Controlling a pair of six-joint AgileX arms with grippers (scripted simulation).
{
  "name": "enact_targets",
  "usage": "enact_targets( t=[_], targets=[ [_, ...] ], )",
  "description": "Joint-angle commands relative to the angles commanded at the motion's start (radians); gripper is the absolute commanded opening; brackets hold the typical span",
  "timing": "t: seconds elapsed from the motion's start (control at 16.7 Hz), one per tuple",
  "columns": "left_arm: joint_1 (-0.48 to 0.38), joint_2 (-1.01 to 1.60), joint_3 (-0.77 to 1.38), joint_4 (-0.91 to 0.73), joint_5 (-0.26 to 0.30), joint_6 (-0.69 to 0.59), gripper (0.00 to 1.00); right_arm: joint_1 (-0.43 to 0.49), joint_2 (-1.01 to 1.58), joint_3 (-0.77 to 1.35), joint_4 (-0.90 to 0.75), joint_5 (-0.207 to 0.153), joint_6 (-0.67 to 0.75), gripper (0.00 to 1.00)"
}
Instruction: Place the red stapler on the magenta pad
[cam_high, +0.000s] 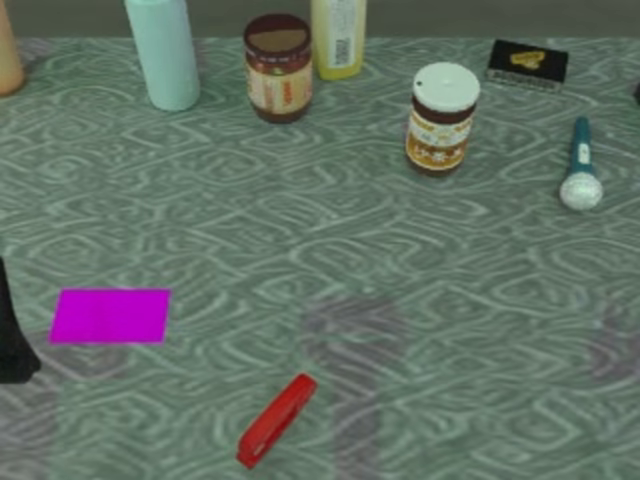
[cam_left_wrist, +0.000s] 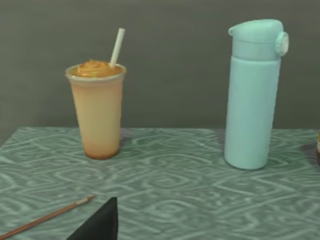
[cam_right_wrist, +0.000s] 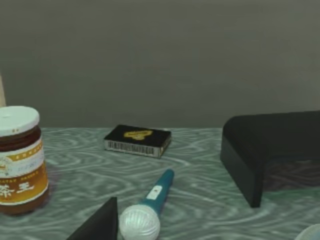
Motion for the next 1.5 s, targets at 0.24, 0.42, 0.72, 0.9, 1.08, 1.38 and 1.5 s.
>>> enact_targets(
  t=[0.24, 0.42, 0.72, 0.9, 1.08, 1.38, 1.5],
  targets=[
    [-0.021, 0.032, 0.031, -0.028, 0.001, -0.004, 1.0, 0.0, 0.0, 0.0, 0.0, 0.0, 0.0, 1.0],
    [-0.095, 0.159, 0.151, -0.128, 0.002, -0.017, 1.0, 0.0, 0.0, 0.0, 0.0, 0.0, 0.0, 1.0],
    [-0.284, 0.573, 0.465, -0.4, -0.002, -0.053, 1.0, 0.0, 0.0, 0.0, 0.0, 0.0, 0.0, 1.0],
    [-0.414, 0.887, 0.675, -0.592, -0.003, -0.077, 1.0, 0.0, 0.0, 0.0, 0.0, 0.0, 0.0, 1.0],
    [-0.541, 1.177, 0.876, -0.779, -0.003, -0.101, 1.0, 0.0, 0.0, 0.0, 0.0, 0.0, 0.0, 1.0],
    [-0.716, 1.542, 1.16, -1.028, -0.003, -0.134, 1.0, 0.0, 0.0, 0.0, 0.0, 0.0, 0.0, 1.0],
    [-0.765, 1.648, 1.244, -1.095, -0.004, -0.143, 1.0, 0.0, 0.0, 0.0, 0.0, 0.0, 0.0, 1.0]
  ],
)
